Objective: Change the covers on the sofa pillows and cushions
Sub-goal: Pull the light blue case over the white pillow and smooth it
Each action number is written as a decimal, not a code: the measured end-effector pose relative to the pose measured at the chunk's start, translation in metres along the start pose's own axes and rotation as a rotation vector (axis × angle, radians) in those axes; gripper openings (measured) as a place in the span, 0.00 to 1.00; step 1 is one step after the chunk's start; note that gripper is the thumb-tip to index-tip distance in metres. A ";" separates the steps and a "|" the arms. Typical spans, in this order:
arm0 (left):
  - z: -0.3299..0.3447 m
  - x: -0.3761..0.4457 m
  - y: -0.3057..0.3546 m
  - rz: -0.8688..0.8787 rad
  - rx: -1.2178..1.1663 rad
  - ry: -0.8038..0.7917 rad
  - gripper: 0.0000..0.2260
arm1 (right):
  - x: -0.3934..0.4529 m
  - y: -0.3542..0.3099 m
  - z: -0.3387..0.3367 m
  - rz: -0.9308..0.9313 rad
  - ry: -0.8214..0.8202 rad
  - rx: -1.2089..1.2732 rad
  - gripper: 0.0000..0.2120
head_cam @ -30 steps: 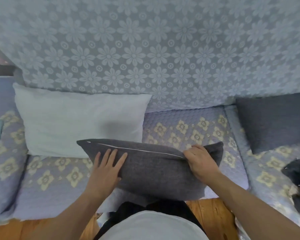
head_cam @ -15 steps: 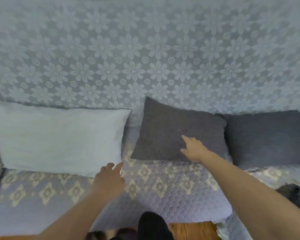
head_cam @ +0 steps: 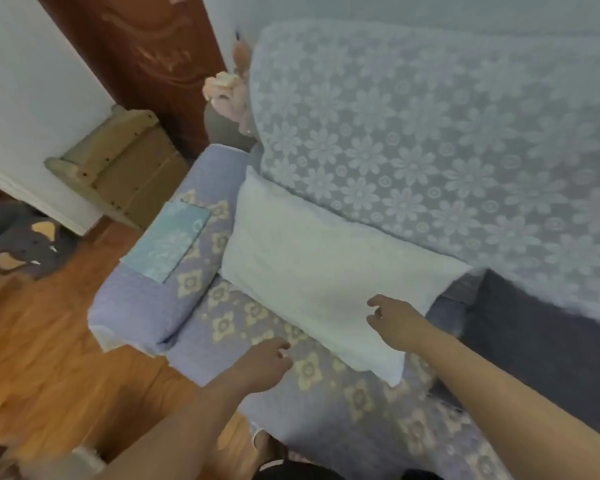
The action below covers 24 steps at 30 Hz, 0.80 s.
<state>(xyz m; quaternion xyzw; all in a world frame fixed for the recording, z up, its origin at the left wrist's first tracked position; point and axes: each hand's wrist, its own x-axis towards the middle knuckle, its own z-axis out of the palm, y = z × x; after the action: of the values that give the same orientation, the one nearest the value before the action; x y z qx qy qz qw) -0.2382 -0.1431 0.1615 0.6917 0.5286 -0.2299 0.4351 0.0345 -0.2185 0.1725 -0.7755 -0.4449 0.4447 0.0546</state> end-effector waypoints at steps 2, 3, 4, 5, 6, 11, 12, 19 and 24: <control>-0.047 0.016 -0.059 0.010 -0.101 0.033 0.23 | 0.038 -0.076 0.023 -0.053 -0.013 0.045 0.19; -0.071 0.030 -0.091 0.001 -0.142 0.050 0.22 | 0.060 -0.111 0.038 -0.059 -0.021 0.085 0.17; -0.093 0.047 -0.124 -0.018 -0.179 0.074 0.22 | 0.082 -0.145 0.055 -0.055 -0.034 0.130 0.16; -0.113 0.066 -0.158 -0.049 -0.209 0.104 0.22 | 0.105 -0.176 0.074 -0.035 -0.059 0.187 0.15; -0.132 0.086 -0.190 -0.078 -0.242 0.141 0.23 | 0.128 -0.205 0.095 0.003 -0.090 0.261 0.15; -0.215 0.198 -0.313 -0.306 -0.569 0.481 0.21 | 0.227 -0.302 0.180 0.162 -0.165 0.549 0.16; -0.227 0.217 -0.327 -0.345 -0.657 0.550 0.16 | 0.238 -0.313 0.191 0.181 -0.163 0.584 0.15; -0.258 0.302 -0.363 -0.448 -1.301 0.569 0.09 | 0.259 -0.342 0.209 0.291 -0.052 0.773 0.07; -0.278 0.223 -0.289 -0.183 -1.187 0.662 0.09 | 0.221 -0.349 0.174 0.280 0.019 0.859 0.06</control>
<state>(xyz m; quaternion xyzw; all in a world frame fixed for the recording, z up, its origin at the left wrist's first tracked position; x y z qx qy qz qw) -0.4717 0.2285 0.0280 0.3225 0.7266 0.2863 0.5349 -0.2714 0.0995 0.0943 -0.7393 -0.1105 0.5848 0.3149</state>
